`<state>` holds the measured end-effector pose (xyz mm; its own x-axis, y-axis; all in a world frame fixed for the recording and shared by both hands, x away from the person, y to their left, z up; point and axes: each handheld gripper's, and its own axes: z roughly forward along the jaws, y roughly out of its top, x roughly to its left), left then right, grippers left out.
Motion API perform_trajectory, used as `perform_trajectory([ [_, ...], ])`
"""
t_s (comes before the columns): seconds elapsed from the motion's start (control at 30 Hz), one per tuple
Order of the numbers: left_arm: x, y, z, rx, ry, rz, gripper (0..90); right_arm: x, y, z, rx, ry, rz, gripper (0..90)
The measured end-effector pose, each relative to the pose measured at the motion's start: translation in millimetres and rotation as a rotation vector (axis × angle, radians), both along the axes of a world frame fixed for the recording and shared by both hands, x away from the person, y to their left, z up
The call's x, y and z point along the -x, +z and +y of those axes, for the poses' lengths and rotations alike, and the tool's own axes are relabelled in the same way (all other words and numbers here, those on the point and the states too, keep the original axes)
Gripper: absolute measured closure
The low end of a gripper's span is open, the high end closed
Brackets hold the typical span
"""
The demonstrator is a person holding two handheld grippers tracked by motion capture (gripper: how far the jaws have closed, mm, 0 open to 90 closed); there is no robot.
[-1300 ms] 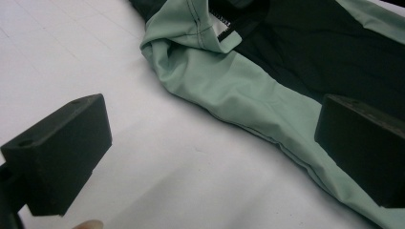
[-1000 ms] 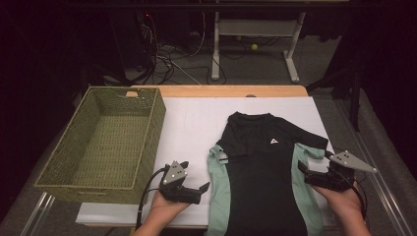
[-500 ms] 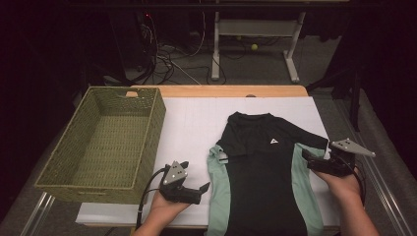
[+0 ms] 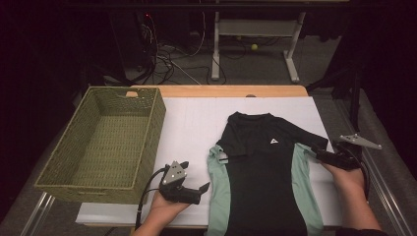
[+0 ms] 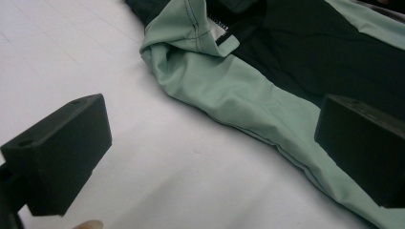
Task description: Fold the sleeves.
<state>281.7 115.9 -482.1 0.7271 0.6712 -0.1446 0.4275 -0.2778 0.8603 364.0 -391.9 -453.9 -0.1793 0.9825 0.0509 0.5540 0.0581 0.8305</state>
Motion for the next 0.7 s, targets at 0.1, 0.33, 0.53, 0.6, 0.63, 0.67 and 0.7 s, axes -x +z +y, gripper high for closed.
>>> perform_trajectory([
  [0.1, 0.9, 0.0, 0.4, 0.002, 0.0, -0.008, 0.0, -7.9, -2.9, -8.0, -0.025, -0.029, 0.023, 29.7],
  [0.33, 2.2, 0.0, 1.0, 0.007, 0.003, -0.018, 0.0, -30.8, -9.0, -13.0, -0.011, -0.091, 0.099, 36.0],
  [0.53, 2.5, -0.1, 1.1, 0.008, 0.003, -0.022, 0.0, -42.4, -16.8, -12.5, 0.02, -0.085, 0.174, 43.0],
  [0.6, 2.5, 0.0, 0.9, 0.005, 0.002, -0.02, 0.0, -41.7, -16.4, -10.3, 0.037, -0.071, 0.173, 55.3],
  [0.63, 2.7, 0.0, 0.9, 0.006, 0.003, -0.022, 0.0, -40.5, -16.2, -8.7, 0.048, -0.061, 0.173, 63.0],
  [0.67, 3.1, -0.1, 1.1, 0.008, 0.007, -0.026, 0.0, -40.0, -16.1, -8.2, 0.045, -0.059, 0.173, 68.4],
  [0.7, 3.3, 0.0, 1.1, 0.008, 0.009, -0.028, 0.0, -39.2, -15.9, -8.8, 0.032, -0.048, 0.176, 81.5],
])
